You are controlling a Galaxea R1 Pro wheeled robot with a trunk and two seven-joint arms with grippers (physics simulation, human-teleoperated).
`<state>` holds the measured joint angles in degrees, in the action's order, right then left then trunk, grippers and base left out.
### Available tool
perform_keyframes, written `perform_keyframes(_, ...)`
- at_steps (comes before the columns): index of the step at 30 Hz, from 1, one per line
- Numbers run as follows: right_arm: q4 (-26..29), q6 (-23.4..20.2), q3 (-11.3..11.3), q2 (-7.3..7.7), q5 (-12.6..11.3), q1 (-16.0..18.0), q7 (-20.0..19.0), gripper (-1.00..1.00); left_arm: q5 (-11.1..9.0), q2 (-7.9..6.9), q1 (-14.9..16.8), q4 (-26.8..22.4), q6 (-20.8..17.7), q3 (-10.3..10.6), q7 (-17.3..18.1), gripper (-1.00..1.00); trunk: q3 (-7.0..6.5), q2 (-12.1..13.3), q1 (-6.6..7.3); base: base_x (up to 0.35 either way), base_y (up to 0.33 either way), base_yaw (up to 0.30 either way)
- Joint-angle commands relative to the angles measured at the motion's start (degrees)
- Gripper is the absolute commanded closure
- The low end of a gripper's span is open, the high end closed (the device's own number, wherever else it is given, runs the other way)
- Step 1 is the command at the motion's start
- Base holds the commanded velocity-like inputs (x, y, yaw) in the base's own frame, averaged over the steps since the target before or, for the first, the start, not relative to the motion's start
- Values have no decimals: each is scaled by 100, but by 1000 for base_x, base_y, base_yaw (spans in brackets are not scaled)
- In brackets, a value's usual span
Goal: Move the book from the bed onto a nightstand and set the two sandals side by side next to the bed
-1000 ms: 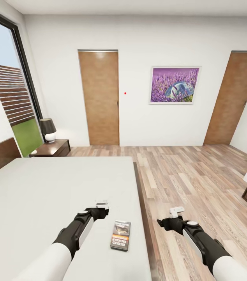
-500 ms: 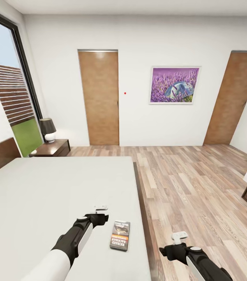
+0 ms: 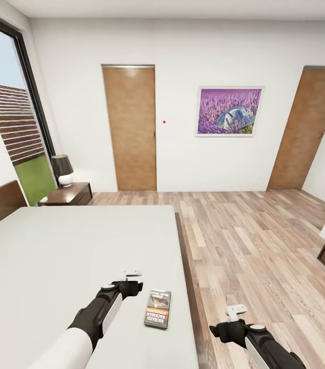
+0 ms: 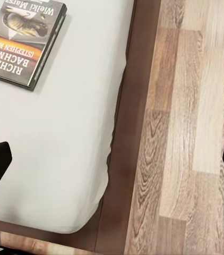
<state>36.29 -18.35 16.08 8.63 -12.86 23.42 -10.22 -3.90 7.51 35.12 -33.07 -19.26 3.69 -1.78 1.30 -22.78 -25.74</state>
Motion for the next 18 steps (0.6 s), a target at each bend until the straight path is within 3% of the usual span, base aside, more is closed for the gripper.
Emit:
perform_keyframes(1, 10, -28, 27, 8, -50, 5, 11, -100, -40, -1, 3, -9, -30, 18, -18, -100, 14, -13, -4, 0, 0, -2)
perform_keyframes(12, 10, -28, 29, 7, -40, 5, 11, -100, -40, 3, 3, -9, -26, 23, -23, -100, 14, -13, -4, -2, -3, -1)
perform_keyframes(18, 10, -28, 32, 7, -32, 5, 11, -100, -40, 4, 3, -7, -23, 25, -18, -100, 14, -13, -4, -30, -131, 0)
